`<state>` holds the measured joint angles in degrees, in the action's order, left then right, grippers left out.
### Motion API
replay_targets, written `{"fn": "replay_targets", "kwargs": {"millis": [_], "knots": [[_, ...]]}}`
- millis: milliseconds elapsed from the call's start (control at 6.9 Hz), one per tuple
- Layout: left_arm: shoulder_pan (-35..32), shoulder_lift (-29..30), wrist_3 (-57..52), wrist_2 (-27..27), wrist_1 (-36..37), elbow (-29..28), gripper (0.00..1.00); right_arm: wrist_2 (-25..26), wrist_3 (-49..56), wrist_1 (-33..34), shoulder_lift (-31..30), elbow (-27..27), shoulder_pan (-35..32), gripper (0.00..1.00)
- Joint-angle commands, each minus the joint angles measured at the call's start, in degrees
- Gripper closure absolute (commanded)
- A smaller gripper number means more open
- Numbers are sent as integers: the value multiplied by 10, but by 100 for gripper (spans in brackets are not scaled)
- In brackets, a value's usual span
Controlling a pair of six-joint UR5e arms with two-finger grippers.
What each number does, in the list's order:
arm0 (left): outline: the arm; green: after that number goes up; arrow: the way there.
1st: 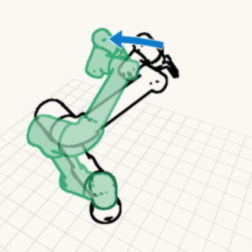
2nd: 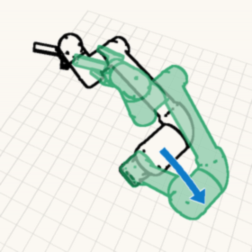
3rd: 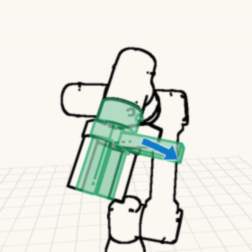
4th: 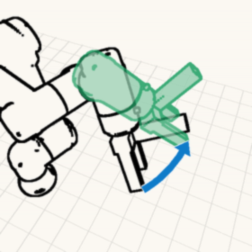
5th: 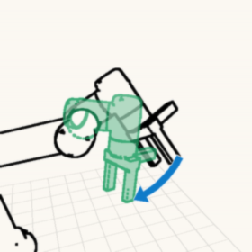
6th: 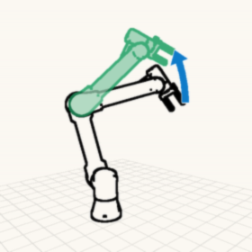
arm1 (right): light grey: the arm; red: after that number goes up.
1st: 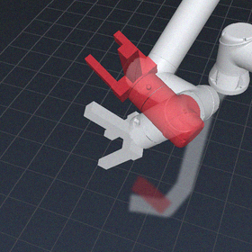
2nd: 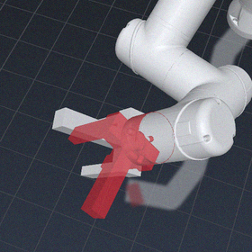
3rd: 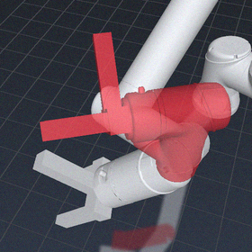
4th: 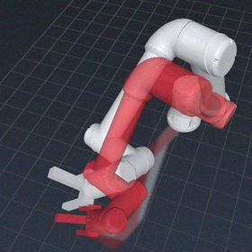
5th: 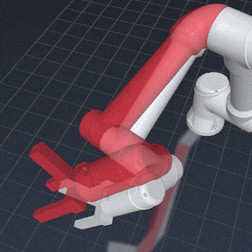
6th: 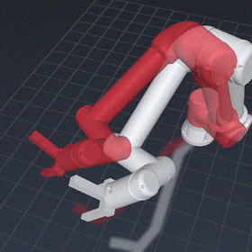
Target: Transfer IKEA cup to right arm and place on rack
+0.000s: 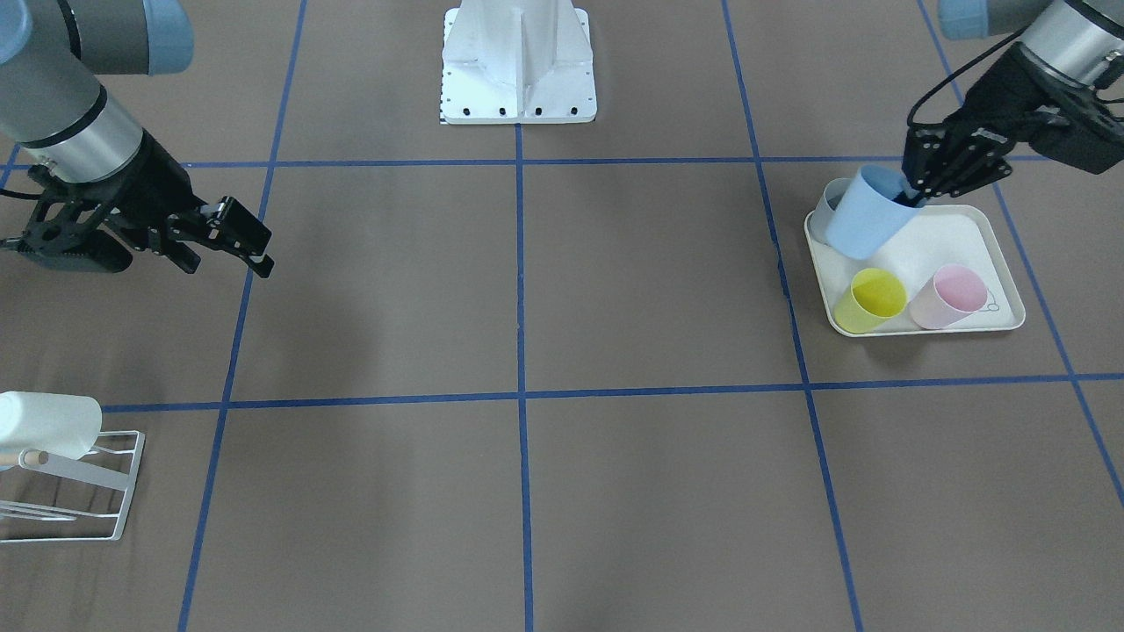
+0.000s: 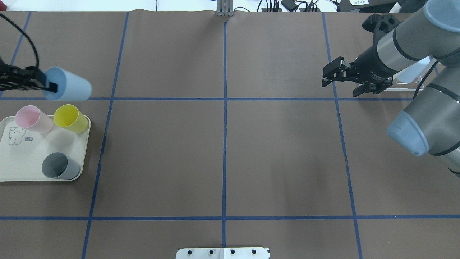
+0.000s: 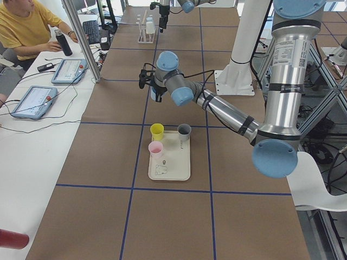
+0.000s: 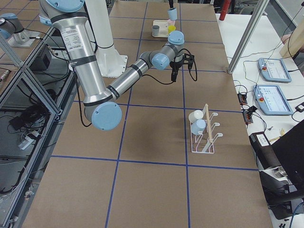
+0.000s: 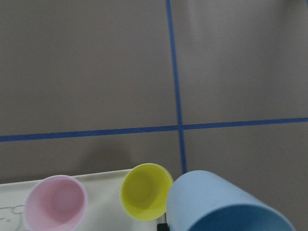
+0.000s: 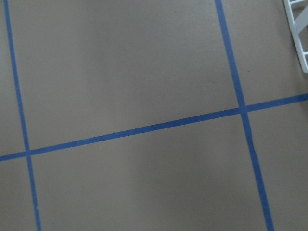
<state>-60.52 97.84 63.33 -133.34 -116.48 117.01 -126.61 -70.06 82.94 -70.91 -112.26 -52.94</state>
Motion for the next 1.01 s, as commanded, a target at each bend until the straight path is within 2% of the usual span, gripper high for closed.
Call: {"fn": "replay_targets", "kwargs": {"millis": [0,145,290,580,725,869], "knots": [[111,124,265,28,-103,-19,100,3,-173,-147,7,-8,52,0],[144,135,370,69,-218,-41,100,0,-244,-237,4,-3,53,0],[166,145,471,117,-372,-83,100,-1,-318,-327,-1,-2,53,0],[226,148,605,246,-704,-199,100,2,-462,-529,-1,24,53,0],[254,169,620,285,-790,-247,100,7,-518,-643,2,50,53,0],[257,196,633,291,-819,-265,100,30,-576,-720,6,65,55,1]]}}
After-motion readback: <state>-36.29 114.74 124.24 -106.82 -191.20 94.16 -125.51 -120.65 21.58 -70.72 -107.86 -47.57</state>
